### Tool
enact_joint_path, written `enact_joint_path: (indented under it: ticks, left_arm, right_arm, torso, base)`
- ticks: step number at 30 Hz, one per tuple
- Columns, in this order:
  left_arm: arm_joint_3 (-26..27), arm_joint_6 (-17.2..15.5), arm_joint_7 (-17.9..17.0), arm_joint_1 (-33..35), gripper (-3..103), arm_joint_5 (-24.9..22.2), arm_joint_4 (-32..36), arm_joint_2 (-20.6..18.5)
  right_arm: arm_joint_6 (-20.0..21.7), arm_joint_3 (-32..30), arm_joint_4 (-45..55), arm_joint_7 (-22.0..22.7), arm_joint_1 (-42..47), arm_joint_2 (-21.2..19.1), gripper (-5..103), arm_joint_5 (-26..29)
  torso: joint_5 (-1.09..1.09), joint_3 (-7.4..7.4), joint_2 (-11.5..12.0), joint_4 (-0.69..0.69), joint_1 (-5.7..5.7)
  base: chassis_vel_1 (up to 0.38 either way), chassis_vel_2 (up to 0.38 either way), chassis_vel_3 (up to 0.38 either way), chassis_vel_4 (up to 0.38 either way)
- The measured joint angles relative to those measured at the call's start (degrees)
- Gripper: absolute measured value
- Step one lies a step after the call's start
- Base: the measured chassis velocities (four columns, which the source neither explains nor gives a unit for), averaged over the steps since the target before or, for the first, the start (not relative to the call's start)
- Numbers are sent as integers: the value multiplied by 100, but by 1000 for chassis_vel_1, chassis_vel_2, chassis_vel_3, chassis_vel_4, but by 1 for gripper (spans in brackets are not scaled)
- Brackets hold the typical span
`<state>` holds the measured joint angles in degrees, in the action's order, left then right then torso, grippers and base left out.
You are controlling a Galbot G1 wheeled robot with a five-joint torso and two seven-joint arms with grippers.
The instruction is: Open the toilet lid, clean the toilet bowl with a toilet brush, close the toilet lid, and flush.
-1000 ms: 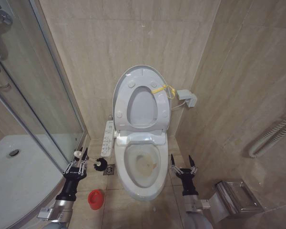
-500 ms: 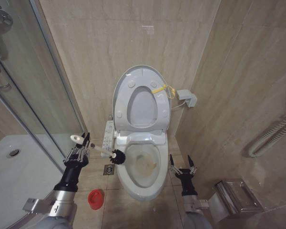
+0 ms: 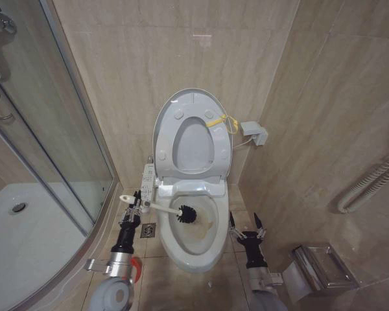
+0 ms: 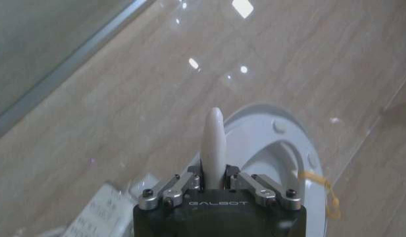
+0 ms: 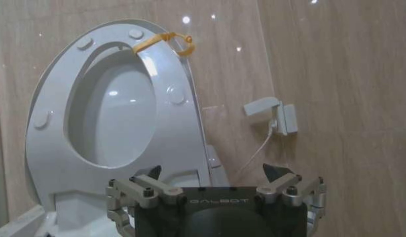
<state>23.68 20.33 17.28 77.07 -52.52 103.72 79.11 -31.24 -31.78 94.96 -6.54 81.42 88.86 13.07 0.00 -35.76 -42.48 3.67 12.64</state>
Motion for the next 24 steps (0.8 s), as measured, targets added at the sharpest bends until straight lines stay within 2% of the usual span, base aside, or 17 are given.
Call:
enact_joint_path:
  ticks: [6,12,14,16,24]
  left_arm:
    - [-150,60,172,-264,20,-16,-584,130]
    - [-416,195,281,-747,20,254,-1453,251]
    - [-442,206,289,-795,20,278,-1526,255]
    - [-567,274,319,-1063,20,377,-1959,278]
    - [-614,289,362,-1540,20,550,-2627,416]
  right_arm:
    - [-3,3,-35,0,-20,12,100,-5]
    - [-14,17,-136,-4,-78,41,100,-27]
    - [-16,17,-140,-5,-80,41,100,-27]
    - [-22,16,-169,-7,-87,45,100,-28]
    - [-22,112,-344,-47,-209,1,100,-28]
  torso:
    - [0,0,0,0,0]
    - [0,0,0,0,0]
    - [0,0,0,0,0]
    - [0,0,0,0,0]
    - [0,0,0,-1,0]
  base:
    - [0,0,0,0]
    - [0,0,0,0]
    - [0,0,0,0]
    - [0,0,0,0]
    - [0,0,0,0]
